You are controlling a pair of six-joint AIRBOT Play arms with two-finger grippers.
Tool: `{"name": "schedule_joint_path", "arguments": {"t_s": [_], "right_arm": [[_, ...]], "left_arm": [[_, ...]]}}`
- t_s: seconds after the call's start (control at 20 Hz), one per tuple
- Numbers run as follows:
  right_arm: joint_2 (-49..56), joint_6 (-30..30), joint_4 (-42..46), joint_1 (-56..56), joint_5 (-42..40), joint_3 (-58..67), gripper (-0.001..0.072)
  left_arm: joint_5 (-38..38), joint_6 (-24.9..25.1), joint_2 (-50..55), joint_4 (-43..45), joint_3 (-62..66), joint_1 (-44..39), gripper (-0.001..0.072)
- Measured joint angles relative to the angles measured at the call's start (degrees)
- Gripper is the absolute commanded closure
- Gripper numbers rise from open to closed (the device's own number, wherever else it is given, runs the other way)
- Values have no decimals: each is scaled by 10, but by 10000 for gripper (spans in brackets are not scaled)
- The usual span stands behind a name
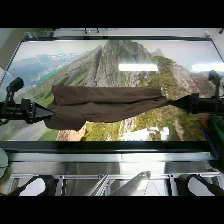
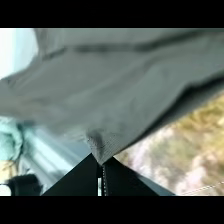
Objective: Fold the shirts.
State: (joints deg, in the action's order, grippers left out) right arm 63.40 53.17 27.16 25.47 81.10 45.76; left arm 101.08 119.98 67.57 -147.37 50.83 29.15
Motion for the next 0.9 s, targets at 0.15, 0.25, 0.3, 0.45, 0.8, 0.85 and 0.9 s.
{"name": "schedule_joint_path", "arguments": {"t_s": [0.15,0.25,0.3,0.45,0.8,0.85,0.9], "right_arm": [[-2,6,16,32,-6,0,692],[15,4,20,41,-20,0,692],[28,-2,22,41,-31,0,692],[81,-32,5,26,-82,0,692],[239,-151,-137,-36,-207,0,692],[258,-160,-147,-41,-219,0,692],[275,-169,-157,-46,-233,0,695]], "left_arm": [[-16,3,-13,2,-28,35,683],[-34,3,-2,11,-45,52,683],[-43,3,10,16,-48,57,684],[-63,3,66,27,-36,65,684],[-90,-26,225,36,124,24,684],[-92,-35,248,37,151,14,684],[-92,-43,273,38,181,1,684]]}}
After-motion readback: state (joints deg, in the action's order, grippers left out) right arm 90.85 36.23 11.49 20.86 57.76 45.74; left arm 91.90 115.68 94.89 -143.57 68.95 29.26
